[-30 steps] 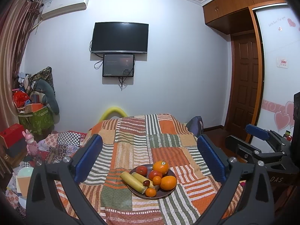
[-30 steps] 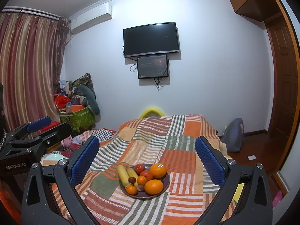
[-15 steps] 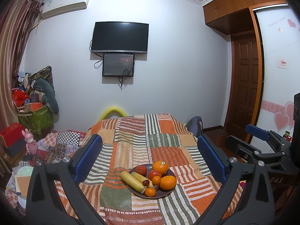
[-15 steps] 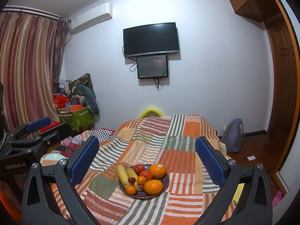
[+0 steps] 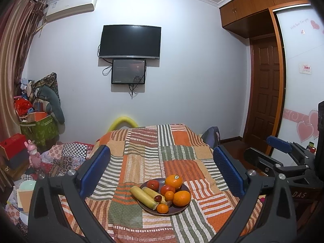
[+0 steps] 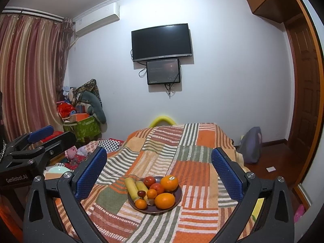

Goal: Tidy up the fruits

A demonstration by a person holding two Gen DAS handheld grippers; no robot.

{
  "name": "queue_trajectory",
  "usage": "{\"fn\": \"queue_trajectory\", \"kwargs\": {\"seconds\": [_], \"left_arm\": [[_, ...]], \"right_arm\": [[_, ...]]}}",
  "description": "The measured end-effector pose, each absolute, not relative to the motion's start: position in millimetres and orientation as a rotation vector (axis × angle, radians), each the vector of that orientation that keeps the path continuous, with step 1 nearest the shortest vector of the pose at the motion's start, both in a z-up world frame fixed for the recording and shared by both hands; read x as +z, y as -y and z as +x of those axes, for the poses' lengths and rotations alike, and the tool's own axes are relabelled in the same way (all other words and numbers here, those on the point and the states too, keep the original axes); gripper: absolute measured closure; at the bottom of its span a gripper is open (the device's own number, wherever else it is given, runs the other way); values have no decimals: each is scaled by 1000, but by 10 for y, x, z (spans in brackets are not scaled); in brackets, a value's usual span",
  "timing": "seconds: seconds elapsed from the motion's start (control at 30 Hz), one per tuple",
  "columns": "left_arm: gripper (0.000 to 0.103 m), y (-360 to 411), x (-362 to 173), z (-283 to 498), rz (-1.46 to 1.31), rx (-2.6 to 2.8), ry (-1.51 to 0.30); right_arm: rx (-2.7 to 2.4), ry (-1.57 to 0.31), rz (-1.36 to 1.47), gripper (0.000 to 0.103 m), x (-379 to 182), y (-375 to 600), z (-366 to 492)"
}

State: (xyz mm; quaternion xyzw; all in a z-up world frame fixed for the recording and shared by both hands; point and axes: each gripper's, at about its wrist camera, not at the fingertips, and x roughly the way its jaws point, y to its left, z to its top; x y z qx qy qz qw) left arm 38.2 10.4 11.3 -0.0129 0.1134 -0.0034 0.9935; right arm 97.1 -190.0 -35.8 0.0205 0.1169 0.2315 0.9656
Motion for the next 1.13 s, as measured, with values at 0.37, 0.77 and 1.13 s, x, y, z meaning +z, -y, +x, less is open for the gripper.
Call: {"fn": "queue_trajectory", "kwargs": {"seconds": [0.37,0.77,1.13], "left_arm": [[0,-84,131,388,-22,-21,-232],[0,-104,116,438,-33,-48,-261],[0,-105,86,461,-32,-39,-267]], "right_arm": [[471,-240,44,0,-360,1910,988],[467,-242,47,0,-358,1931,985],[458,-251,45,0,-382,1934,988]]}}
